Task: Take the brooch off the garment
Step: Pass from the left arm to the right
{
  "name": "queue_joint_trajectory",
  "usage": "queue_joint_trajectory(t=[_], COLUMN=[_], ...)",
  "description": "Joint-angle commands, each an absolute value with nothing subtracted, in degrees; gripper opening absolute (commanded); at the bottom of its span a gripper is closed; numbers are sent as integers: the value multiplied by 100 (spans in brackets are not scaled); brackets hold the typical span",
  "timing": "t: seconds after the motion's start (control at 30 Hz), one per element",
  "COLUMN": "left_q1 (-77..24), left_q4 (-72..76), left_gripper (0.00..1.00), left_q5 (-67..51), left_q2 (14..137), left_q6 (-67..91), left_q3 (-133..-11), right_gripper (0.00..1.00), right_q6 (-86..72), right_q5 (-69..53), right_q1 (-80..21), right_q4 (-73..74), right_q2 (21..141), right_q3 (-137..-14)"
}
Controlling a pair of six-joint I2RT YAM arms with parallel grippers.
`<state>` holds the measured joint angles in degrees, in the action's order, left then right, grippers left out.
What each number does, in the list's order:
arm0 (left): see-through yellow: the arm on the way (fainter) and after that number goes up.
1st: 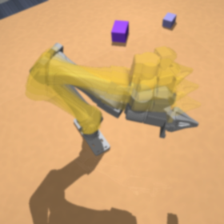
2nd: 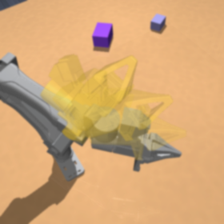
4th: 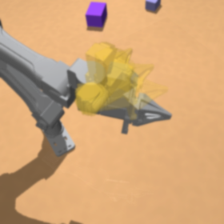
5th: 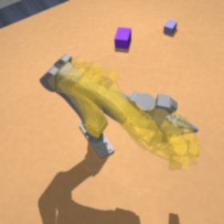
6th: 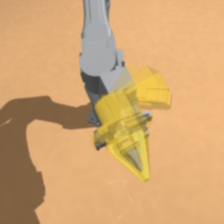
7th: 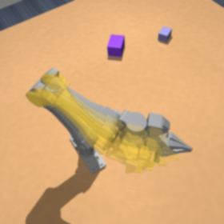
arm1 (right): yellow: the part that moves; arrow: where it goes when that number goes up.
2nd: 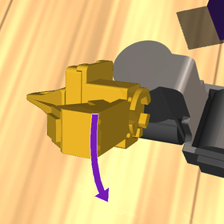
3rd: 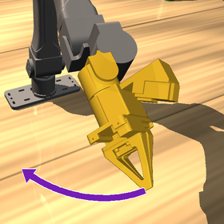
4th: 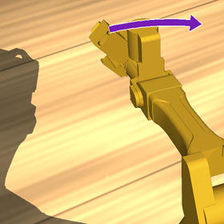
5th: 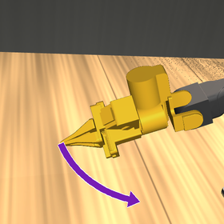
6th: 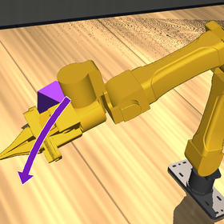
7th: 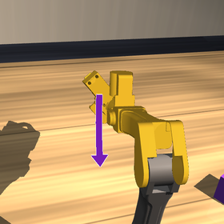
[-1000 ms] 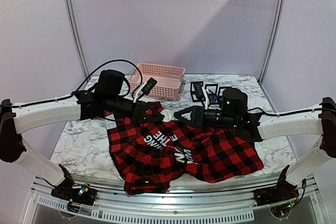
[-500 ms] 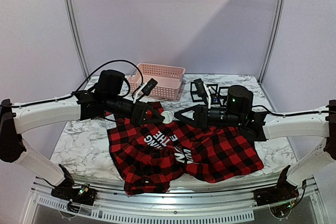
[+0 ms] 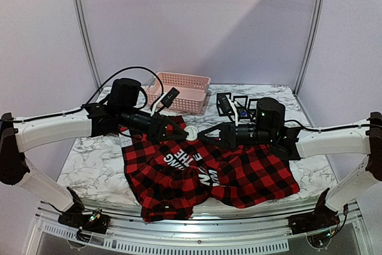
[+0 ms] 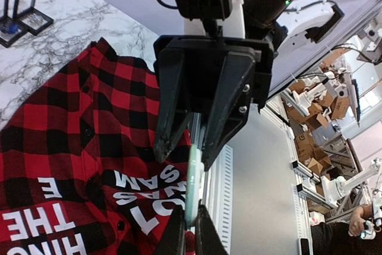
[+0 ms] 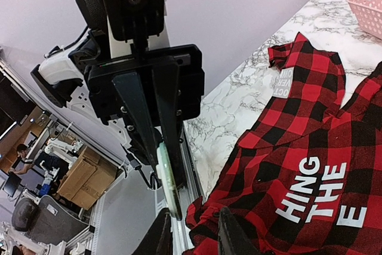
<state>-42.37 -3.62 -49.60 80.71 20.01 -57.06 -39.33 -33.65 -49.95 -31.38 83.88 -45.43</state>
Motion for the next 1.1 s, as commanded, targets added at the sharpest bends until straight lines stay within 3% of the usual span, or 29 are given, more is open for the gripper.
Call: queue_joint_trajectory(t=[0.0, 0.5, 0.8, 0.9, 1.0, 1.07], left_q1=[-4288, -4351, -4351, -4351, -4344, -4335], left_q4=[-295, -445, -678, -897, -1019, -1074], left_gripper=[0, 0, 0, 19, 57, 74], left_q5=[-5083, -5003, -4755, -4480, -4231, -4000], left_q2=[8107, 8123, 8122, 8114, 8056, 7932], left_q6=[2010, 1901, 1789, 1695, 1632, 1575], left_q3=[-5667, -5711, -5771, -5846, -5864, -5854], right_gripper=[23, 0, 0, 0, 0, 0], right_q6=[-3919, -3981, -3925, -3837, -3690, -3635], right_q5=[-3509, -3691, -3539, -3384, -3092, -2678], right_q1=[-4963, -4956, -4957, -4959, -4958, -4956], right_q4=[-3279, -3448, -3470, -3265, -2904, -2538], right_q2=[8472, 8606, 8435, 8308, 8146, 8007], right_q3=[-4699, -4775, -4663, -4658, -4658, -4700])
